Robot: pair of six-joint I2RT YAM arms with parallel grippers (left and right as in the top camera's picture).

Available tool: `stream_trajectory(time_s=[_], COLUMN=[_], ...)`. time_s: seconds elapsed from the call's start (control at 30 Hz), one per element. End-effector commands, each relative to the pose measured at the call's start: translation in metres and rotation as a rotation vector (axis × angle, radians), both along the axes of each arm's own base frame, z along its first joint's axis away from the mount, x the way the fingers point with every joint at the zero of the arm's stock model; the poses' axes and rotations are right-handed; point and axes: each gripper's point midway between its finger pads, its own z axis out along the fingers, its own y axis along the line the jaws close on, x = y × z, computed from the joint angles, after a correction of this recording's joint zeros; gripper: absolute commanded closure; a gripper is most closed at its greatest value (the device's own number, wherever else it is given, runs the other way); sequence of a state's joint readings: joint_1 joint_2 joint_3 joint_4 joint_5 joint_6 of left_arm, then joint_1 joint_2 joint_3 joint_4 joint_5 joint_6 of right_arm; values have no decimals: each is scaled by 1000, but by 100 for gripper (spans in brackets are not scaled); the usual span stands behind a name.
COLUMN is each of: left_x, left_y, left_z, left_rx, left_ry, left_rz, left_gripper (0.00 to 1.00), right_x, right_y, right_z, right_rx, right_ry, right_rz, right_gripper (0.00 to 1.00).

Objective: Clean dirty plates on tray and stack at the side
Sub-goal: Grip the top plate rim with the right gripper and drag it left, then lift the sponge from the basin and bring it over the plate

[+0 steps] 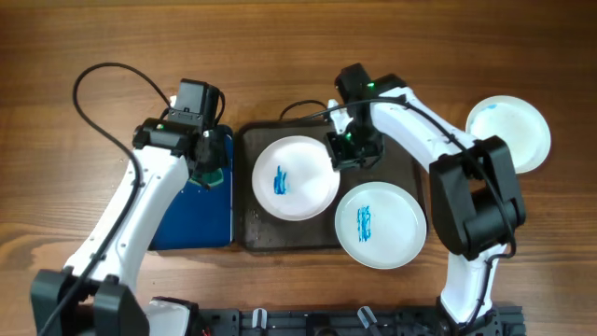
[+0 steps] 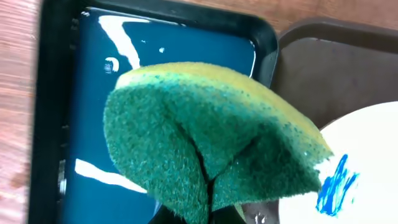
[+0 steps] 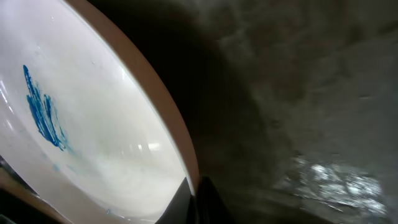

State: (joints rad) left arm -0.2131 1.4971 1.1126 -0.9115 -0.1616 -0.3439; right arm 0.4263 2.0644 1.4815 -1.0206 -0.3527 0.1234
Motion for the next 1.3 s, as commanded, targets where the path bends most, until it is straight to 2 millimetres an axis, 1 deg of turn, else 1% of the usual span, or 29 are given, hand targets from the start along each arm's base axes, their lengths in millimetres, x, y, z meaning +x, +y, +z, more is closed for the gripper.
stream_trajectory(time_s=[0.0,0.03,0.07,0.17,0.2,0.27,0.37,0.4,0.5,0.6,0.7,0.77,0.87,0.97,1.0,1.07,1.13,1.2,1.27], left_x=[-15,-20,-23,-23,-21,-17,-17,-20,-31,-36,-36,-35,-36,-33,-28,-22,-17,-13,-13], left_y=[3,5,2,-24,-25,-19,-4,4,36,55,56,51,50,37,24,10,-2,-21,-41], left_z=[-36,-46,-50,-52,-51,-52,-60,-64,-78,-82,-82,-81,-81,-78,-71,-60,-47,-32,-23], left_rx=[-39,-70,-107,-306,-323,-314,-306,-305,-263,-276,-283,-308,-312,-386,-437,-469,-470,-471,-486], left_ry=[86,103,112,119,111,96,85,91,112,113,112,111,114,108,91,68,41,7,-4], left_rz=[29,32,33,-68,-70,-58,-10,14,120,217,225,216,216,191,157,112,60,-5,-53], left_gripper=[96,96,96,96,96,96,96,96,96,96,96,96,96,96,96,96,96,96,96], right_x=[2,2,2,3,4,4,3,3,3,3,3,3,3,3,3,3,3,3,3], right_y=[10,10,10,11,11,11,12,12,12,12,12,12,12,12,12,12,12,12,12], right_z=[14,14,14,14,14,14,15,15,15,15,15,15,15,15,15,15,15,15,15], right_rx=[46,46,46,49,49,47,50,50,50,50,50,50,50,50,50,50,50,50,50], right_ry=[-20,-21,-21,-25,-26,-21,-19,-20,-20,-18,-19,-18,-19,-18,-18,-18,-19,-18,-17], right_rz=[-9,-9,-9,-9,-9,-24,-24,-24,-24,-26,-26,-26,-26,-26,-25,-26,-25,-26,-26], right_gripper=[96,95,95,95,95,95,95,95,95,95,95,95,95,96,95,95,95,95,95])
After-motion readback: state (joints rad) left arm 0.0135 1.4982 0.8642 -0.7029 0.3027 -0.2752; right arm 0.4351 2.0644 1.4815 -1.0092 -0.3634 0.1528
